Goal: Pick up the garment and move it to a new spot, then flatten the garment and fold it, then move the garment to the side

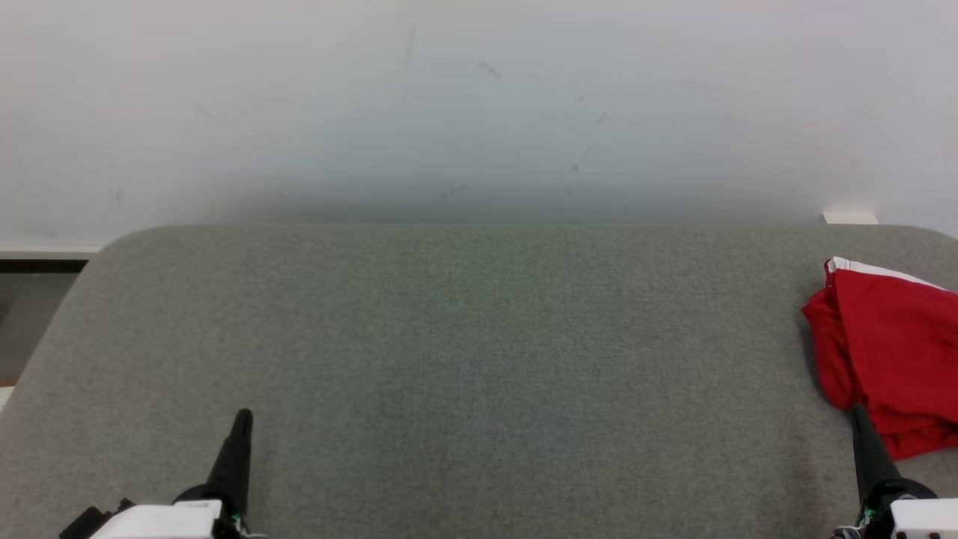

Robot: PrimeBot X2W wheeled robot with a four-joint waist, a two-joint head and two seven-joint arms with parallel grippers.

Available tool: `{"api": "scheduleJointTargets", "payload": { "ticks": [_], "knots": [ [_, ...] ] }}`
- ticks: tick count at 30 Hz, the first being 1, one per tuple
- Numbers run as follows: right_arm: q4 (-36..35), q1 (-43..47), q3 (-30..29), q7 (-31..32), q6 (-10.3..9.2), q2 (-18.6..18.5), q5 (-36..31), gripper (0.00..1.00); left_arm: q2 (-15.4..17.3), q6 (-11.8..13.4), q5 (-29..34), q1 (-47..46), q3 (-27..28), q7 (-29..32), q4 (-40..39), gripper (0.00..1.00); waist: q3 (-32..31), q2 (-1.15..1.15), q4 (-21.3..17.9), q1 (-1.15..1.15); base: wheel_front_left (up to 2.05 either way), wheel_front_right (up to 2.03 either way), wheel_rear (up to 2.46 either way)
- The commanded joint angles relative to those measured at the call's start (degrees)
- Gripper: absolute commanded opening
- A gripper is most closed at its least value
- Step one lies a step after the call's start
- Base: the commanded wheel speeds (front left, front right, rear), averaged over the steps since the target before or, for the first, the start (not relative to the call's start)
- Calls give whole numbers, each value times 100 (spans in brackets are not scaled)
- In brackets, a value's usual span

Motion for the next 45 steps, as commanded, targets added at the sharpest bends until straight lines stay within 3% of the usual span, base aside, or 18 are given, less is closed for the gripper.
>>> {"api": "scheduleJointTargets", "payload": {
  "ticks": [1,16,45],
  "knots": [
    [-38,-89,-26,28,-12,-56,101,0,42,-46,-165,-84,32,30,1,0,4,0,-1,0,0,0,0],
    [-44,-174,-37,182,-13,-58,709,0,53,-135,-768,-178,134,183,29,0,53,0,-17,0,0,0,0],
    [-42,-166,-36,180,-13,-56,675,0,16,-132,-708,-170,160,197,29,0,53,0,-17,0,0,0,0]
  ]
}}
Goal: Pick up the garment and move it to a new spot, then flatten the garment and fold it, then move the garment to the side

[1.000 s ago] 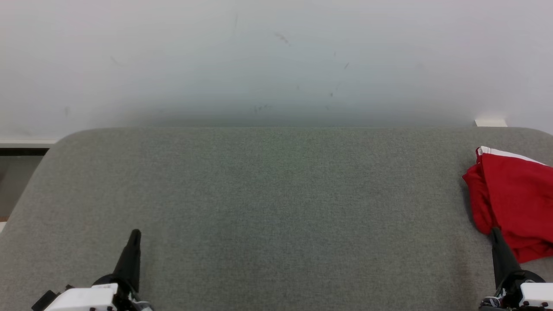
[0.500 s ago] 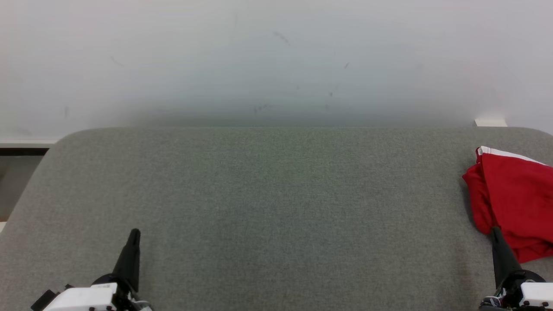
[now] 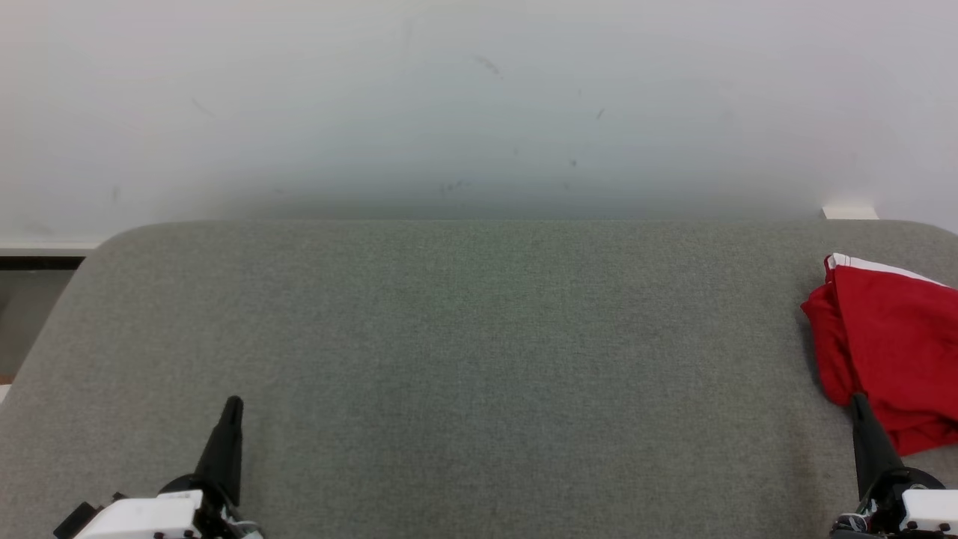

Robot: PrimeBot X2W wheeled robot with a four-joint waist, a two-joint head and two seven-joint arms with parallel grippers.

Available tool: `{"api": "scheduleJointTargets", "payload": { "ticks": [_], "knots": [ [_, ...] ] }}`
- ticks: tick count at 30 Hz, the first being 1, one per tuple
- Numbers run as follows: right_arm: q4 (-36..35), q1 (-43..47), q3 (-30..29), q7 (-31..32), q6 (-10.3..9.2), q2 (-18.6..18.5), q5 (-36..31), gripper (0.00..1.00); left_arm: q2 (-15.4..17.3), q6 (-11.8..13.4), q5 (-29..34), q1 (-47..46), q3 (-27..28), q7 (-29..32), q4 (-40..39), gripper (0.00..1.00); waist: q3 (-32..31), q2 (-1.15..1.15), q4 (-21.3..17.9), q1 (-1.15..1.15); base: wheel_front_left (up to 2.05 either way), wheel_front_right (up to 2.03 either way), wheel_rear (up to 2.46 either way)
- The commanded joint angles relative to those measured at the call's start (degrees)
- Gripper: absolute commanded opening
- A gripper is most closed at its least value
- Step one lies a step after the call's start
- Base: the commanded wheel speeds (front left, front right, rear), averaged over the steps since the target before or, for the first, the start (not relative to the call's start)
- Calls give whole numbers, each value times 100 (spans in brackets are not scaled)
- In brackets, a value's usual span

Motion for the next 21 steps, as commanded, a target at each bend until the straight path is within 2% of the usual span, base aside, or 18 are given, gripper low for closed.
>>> {"api": "scheduleJointTargets", "payload": {
  "ticks": [1,21],
  "knots": [
    [-23,-40,-22,28,-12,-45,5,0,7,-28,-36,-43,17,16,4,0,0,0,0,0,0,0,0],
    [-23,-39,-22,28,-12,-45,5,0,-10,-26,-4,-44,39,41,4,0,0,0,0,0,0,0,0]
  ]
}}
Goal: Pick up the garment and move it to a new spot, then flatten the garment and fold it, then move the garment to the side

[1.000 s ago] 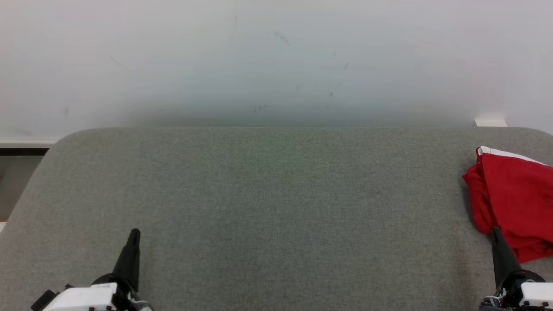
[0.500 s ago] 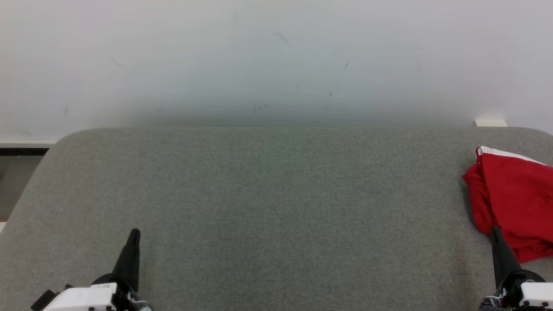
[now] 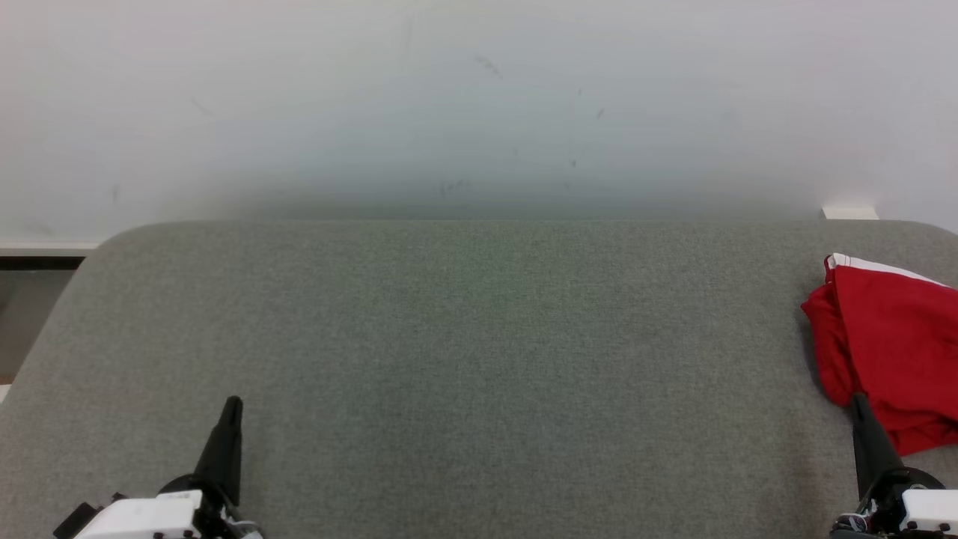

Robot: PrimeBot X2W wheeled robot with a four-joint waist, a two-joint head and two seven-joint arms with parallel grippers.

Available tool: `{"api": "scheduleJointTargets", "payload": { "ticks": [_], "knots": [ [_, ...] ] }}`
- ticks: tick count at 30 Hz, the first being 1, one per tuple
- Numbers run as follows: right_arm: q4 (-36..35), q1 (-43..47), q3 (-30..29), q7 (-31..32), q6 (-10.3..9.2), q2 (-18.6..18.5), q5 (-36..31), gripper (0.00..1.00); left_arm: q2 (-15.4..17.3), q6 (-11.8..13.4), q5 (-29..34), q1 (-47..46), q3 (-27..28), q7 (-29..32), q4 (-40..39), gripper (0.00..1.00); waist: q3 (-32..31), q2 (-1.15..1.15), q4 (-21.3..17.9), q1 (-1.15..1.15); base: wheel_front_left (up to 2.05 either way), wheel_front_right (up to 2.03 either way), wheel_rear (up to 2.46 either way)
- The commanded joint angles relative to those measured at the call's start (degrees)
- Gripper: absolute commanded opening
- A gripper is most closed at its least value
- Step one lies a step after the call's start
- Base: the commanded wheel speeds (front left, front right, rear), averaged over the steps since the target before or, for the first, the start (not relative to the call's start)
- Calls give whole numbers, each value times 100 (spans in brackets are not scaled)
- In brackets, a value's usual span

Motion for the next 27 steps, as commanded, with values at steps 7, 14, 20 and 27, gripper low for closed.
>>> {"api": "scheduleJointTargets", "payload": {
  "ticks": [7,14,20,27],
  "knots": [
    [-23,-39,-22,28,-12,-45,5,0,-1,-25,3,-44,22,41,4,0,0,0,0,0,0,0,0],
    [-23,-39,-22,28,-12,-45,5,0,-8,-24,8,-44,31,50,4,0,0,0,0,0,0,0,0],
    [-23,-39,-22,28,-12,-45,4,0,-13,-23,17,-44,38,45,4,0,0,0,0,0,0,0,0],
    [-23,-39,-22,28,-12,-45,4,0,-17,-22,26,-45,46,51,4,0,0,0,0,0,0,0,0]
  ]
}}
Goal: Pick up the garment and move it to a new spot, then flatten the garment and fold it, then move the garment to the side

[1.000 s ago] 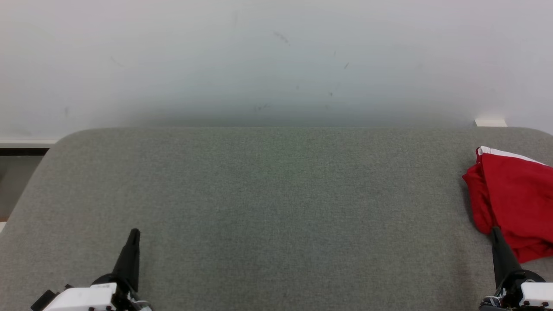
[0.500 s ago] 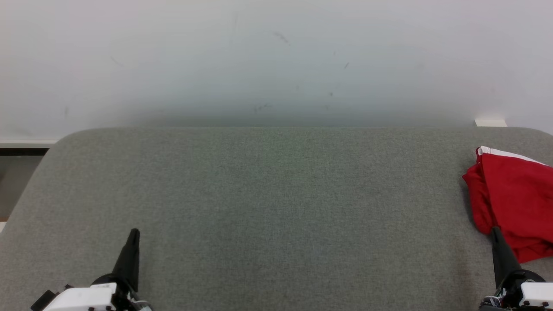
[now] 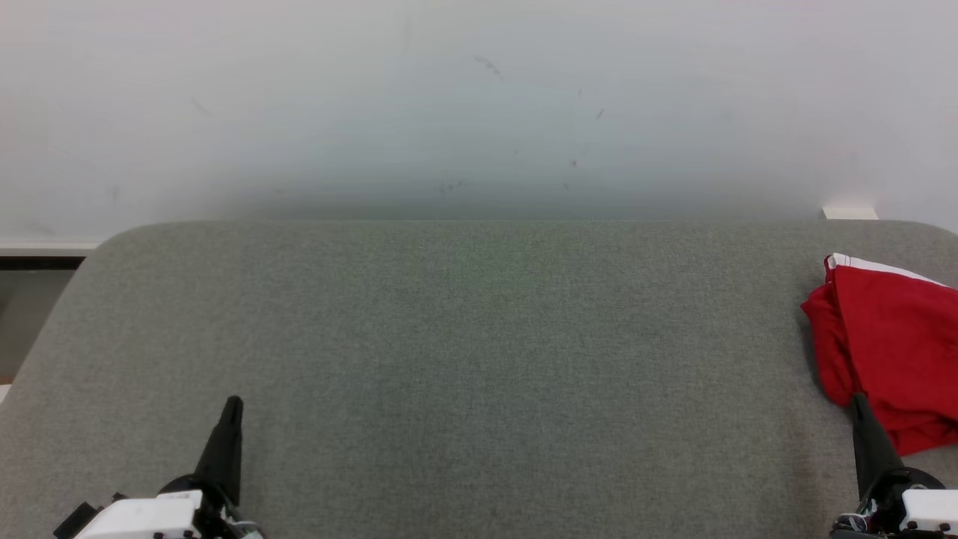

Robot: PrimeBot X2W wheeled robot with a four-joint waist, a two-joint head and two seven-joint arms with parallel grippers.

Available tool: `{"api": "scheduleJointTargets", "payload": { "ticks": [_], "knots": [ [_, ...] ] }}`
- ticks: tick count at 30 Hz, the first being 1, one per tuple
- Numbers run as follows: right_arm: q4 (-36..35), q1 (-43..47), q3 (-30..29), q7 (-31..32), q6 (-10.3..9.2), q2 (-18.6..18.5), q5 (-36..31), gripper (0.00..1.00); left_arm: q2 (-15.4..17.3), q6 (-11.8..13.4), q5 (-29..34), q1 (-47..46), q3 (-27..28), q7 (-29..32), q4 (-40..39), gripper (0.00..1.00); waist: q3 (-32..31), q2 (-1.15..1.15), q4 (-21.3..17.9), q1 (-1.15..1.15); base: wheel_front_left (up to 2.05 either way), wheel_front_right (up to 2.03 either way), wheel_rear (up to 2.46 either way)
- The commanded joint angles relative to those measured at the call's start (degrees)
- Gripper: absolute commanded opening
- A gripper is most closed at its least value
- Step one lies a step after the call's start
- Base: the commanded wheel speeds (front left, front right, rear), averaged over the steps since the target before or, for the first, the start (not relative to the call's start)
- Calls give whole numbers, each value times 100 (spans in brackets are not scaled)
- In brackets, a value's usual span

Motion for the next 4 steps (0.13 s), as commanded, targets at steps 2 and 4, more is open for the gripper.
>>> {"api": "scheduleJointTargets", "payload": {
  "ticks": [2,4],
  "knots": [
    [-24,-39,-22,28,-12,-45,4,0,2,-22,14,-44,24,27,4,0,0,0,0,0,0,0,0],
    [-24,-39,-22,28,-12,-45,4,0,2,-22,17,-44,26,30,4,0,0,0,0,0,0,0,0]
  ]
}}
